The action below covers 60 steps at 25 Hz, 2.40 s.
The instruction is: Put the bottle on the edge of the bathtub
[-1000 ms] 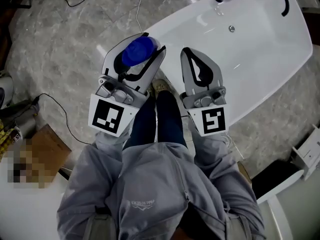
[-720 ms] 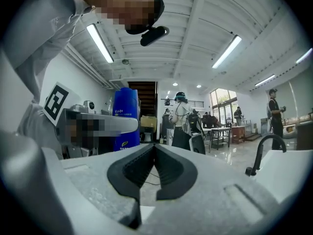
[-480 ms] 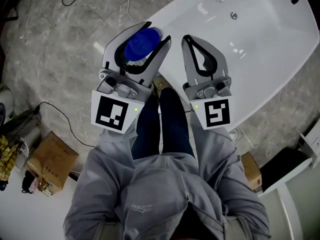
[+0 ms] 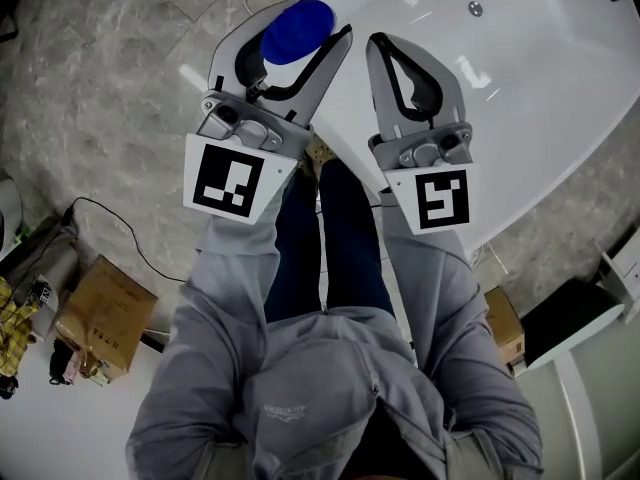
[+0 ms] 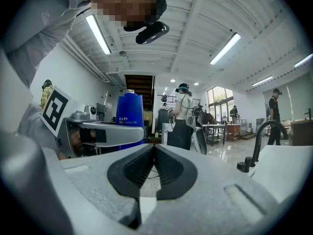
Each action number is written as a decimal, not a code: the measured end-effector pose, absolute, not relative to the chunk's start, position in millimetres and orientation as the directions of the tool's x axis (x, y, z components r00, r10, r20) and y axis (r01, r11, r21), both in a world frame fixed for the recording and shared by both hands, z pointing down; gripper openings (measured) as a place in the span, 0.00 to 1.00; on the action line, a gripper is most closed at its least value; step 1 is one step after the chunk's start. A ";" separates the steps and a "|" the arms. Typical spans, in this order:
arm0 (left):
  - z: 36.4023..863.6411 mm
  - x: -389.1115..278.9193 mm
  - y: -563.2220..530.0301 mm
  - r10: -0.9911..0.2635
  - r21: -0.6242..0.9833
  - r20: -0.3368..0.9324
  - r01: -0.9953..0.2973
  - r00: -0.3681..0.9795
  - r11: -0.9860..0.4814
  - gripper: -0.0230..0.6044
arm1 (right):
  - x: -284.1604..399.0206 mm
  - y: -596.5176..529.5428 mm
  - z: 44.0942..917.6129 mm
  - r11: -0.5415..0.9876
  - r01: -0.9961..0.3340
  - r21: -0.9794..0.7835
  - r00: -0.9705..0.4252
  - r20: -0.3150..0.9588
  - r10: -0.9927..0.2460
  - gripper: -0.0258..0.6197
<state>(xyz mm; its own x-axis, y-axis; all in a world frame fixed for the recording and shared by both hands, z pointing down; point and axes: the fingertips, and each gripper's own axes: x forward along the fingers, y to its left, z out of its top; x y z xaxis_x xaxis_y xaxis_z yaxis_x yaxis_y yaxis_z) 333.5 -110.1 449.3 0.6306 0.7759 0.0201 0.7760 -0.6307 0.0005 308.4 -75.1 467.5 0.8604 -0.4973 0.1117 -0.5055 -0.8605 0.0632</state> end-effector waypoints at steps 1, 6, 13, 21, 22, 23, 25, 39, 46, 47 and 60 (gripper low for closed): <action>453.8 335.8 -109.5 0.777 0.000 0.024 0.777 0.629 -0.629 0.28 | 310.9 -74.1 471.1 -0.862 -0.503 0.065 0.862 0.113 -0.495 0.04; 477.0 348.4 -109.5 0.780 -0.005 0.040 0.781 0.625 -0.625 0.28 | 324.1 -75.8 486.2 -0.863 -0.500 0.068 0.864 0.106 -0.492 0.04; 504.3 359.2 -104.5 0.780 -0.002 0.061 0.781 0.623 -0.624 0.28 | 331.7 -73.5 513.8 -0.863 -0.501 0.059 0.861 0.128 -0.492 0.04; 542.4 368.6 -103.5 0.775 0.015 0.104 0.778 0.623 -0.628 0.28 | 342.8 -67.5 543.4 -0.867 -0.497 0.038 0.861 0.144 -0.487 0.04; 547.4 370.4 -103.2 0.774 0.013 0.109 0.778 0.623 -0.628 0.28 | 344.3 -67.1 547.4 -0.867 -0.497 0.035 0.861 0.147 -0.487 0.04; 552.7 372.5 -102.7 0.774 0.012 0.115 0.778 0.623 -0.628 0.28 | 345.9 -66.7 551.2 -0.867 -0.497 0.033 0.860 0.150 -0.487 0.04; 563.9 377.9 -100.8 0.772 0.017 0.128 0.777 0.623 -0.629 0.28 | 350.3 -65.0 559.9 -0.868 -0.495 0.027 0.860 0.157 -0.485 0.04; 607.6 396.9 -83.7 0.798 0.022 0.136 0.803 0.588 -0.595 0.28 | 365.2 -55.3 594.5 -0.885 -0.466 0.001 0.868 0.197 -0.456 0.04; 603.7 395.0 -80.7 0.815 0.018 0.096 0.817 0.572 -0.576 0.28 | 366.2 -56.2 598.7 -0.884 -0.468 -0.006 0.863 0.211 -0.459 0.04; 603.4 394.2 -80.5 0.818 0.015 0.095 0.821 0.567 -0.571 0.28 | 366.3 -56.5 598.5 -0.883 -0.470 -0.006 0.862 0.212 -0.460 0.04; 609.8 394.2 -79.1 0.839 0.019 0.129 0.845 0.528 -0.535 0.30 | 366.0 -57.0 596.1 -0.882 -0.471 0.000 0.861 0.216 -0.460 0.04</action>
